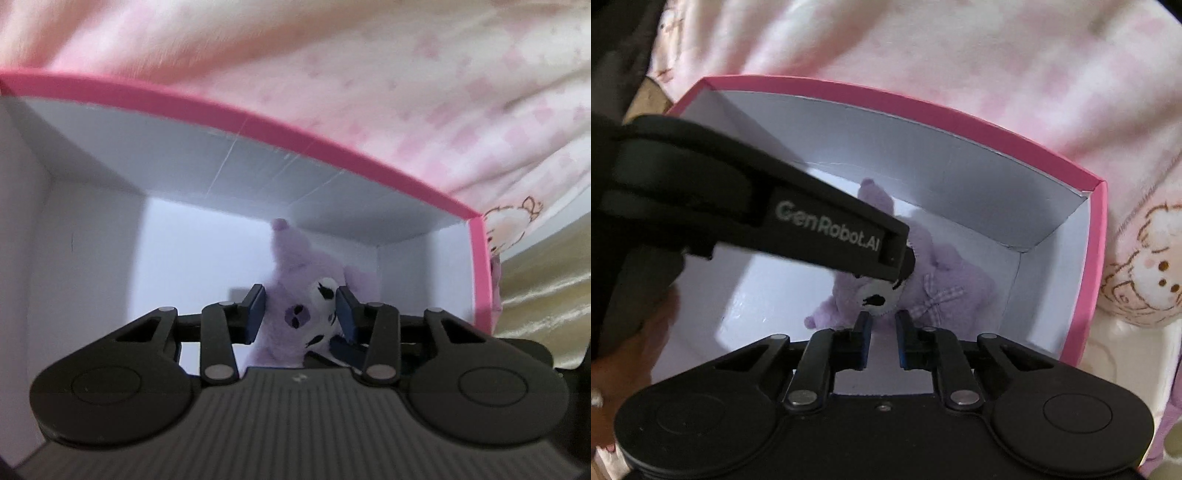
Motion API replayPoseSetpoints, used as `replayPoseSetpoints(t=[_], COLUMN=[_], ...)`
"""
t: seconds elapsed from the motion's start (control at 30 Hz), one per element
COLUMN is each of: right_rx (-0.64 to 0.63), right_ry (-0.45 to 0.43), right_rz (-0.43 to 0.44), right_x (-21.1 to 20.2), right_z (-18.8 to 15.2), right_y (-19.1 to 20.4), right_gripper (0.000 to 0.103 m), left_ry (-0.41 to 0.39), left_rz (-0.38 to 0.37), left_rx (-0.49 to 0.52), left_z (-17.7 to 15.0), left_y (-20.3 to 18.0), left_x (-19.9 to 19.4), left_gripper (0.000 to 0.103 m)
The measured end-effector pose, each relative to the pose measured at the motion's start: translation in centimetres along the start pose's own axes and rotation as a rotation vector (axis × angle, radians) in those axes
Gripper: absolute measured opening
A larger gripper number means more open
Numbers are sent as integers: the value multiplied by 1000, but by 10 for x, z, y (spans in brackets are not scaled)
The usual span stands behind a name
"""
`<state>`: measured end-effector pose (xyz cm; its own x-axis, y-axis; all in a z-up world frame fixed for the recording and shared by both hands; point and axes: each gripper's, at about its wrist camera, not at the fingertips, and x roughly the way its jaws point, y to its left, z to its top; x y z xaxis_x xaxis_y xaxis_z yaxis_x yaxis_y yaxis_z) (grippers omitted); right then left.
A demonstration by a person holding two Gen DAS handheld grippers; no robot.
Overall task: Organize objects
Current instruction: 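Open the left gripper to drop the plush toy and lift away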
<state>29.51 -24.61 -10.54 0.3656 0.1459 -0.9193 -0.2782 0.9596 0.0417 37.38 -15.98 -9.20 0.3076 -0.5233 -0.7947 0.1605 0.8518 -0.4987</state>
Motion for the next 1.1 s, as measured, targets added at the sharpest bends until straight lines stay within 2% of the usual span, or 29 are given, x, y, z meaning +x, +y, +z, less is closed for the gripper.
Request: replayPoseSetpoints(t=[0.17,0.3,0.53,0.7,0.73,0.83,1.1], right_rx=[45,44,71,87,82,62,-20], right_ry=[-52,-66,-174,-240,-250,-274,-323], right_rz=[-56,-29,55,106,111,116,141], right_x=[-2,-10,-69,-116,-110,-137,-190], right_z=[8,2,-33,-43,-44,-53,-82], right_y=[1,5,17,3,3,15,44], right_gripper=[15,16,22,28,29,31,41], left_ry=[-19,-49,-53,-46,-41,-37,-42], left_rz=[-17,39,58,75,76,77,147], left_rx=[0,43,137,212,225,258,374], left_z=[0,-7,-32,-49,-54,-66,-104], left_y=[5,6,0,-9,-11,-16,-29], left_x=[-11,-25,-67,-101,-110,-131,-195], left_gripper=[40,40,46,53,53,55,62])
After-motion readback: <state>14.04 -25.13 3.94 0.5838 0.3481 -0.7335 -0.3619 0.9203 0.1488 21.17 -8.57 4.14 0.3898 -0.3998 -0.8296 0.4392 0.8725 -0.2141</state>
